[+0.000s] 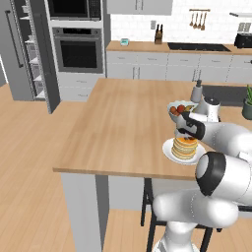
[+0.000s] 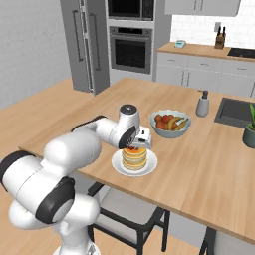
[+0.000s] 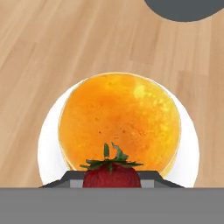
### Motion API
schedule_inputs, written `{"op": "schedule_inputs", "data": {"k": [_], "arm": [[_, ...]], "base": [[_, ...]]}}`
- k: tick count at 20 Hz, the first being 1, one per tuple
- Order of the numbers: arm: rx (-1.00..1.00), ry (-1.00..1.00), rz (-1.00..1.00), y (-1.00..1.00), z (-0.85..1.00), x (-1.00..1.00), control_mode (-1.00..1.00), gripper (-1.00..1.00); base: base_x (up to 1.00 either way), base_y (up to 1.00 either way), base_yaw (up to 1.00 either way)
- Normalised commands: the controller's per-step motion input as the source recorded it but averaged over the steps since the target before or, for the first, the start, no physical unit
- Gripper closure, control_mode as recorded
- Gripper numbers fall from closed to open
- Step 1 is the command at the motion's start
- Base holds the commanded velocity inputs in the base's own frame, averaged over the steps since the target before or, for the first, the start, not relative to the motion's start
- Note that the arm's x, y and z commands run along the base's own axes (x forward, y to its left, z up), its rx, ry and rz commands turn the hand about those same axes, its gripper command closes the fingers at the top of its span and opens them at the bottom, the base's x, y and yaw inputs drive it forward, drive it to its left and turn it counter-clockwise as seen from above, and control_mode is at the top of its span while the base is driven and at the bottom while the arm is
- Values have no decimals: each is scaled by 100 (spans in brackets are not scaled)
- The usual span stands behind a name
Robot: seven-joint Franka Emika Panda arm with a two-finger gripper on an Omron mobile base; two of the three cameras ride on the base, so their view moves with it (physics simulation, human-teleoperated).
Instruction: Take the strawberry from the fridge and place it on top of the pancake, located on the dining counter.
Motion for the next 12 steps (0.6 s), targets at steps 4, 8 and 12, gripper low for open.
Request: {"op": "schedule_inputs", "data": {"k": [4, 8, 12], "arm": [[0, 0, 0, -1, 0, 2, -100, 100], [0, 0, 0, 0, 1, 12, -100, 100], [0, 0, 0, 0, 0, 28, -100, 100]], "base": [[0, 0, 0], [0, 0, 0], [0, 0, 0]]}}
